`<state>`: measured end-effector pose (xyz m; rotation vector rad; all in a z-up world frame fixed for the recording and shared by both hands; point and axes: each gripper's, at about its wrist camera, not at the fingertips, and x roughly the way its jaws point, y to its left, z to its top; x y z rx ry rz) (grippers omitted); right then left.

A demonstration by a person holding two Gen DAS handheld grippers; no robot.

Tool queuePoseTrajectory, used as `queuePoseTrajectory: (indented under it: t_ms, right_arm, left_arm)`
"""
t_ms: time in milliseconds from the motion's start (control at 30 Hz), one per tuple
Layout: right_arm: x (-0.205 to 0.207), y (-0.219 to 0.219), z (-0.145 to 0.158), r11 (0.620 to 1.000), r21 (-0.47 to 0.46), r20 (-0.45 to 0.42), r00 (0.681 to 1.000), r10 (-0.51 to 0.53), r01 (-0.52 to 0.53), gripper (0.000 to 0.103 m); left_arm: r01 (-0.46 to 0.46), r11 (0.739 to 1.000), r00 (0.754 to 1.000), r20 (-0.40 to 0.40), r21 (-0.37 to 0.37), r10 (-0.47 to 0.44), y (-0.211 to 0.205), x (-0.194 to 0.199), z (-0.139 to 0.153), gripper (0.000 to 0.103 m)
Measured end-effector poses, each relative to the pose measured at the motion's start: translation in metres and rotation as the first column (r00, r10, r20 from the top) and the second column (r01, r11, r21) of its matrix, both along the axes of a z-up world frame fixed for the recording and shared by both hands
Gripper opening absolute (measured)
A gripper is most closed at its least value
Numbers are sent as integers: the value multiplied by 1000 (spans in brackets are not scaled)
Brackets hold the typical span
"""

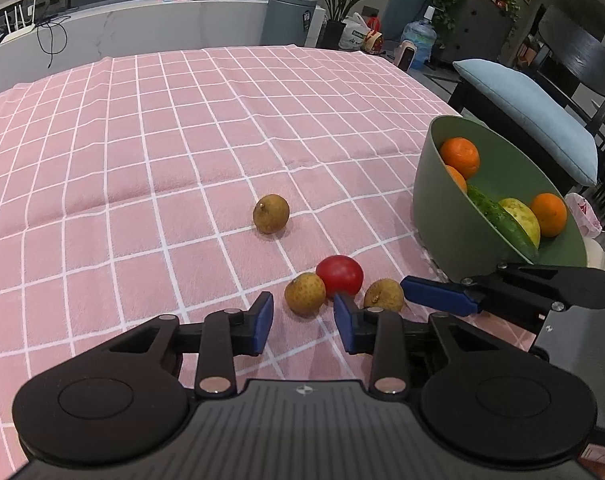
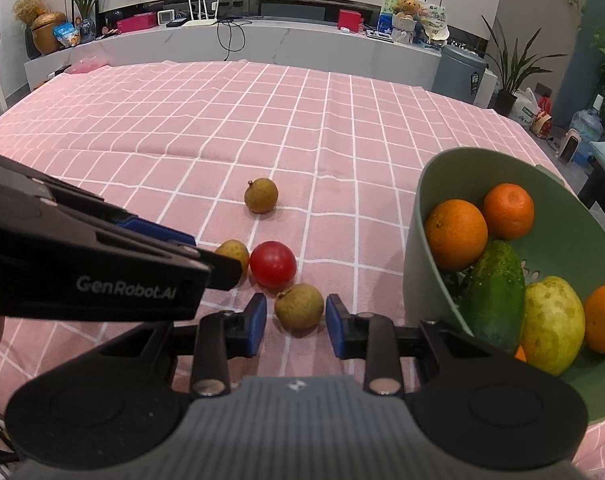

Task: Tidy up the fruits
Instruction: 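Grasp a small brown fruit with the right gripper while the left grasps another brown fruit, then carry the brown fruit in the right gripper to the colander while the left carries its fruit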

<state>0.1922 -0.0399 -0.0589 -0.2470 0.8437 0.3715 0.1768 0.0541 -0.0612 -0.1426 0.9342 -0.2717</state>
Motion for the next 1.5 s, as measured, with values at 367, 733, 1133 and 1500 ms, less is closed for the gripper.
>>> queuePoseTrajectory:
  t_ms: [367,733,1133,1500]
  right_arm:
    - [3,0,-10,1000,6,-24,1000,-6,6,24]
    - [-2,-6,10,998,60,-41,999,18,-16,23]
    - [-28,-22,71,991,104,79,994,72,-80,23]
    - [-21,-78,95,994,105,113,993,-40,28,24]
  left_arm:
    - [30,999,1000,6,43,-31,-9,5,-7,25]
    - [-14,999,999,42,33,13,-6,-10,11,24]
    - [-31,1000,991,133,2,31,-19,-26,66,24]
    - [39,999,982,184,12,-40,-59,-16,91,24]
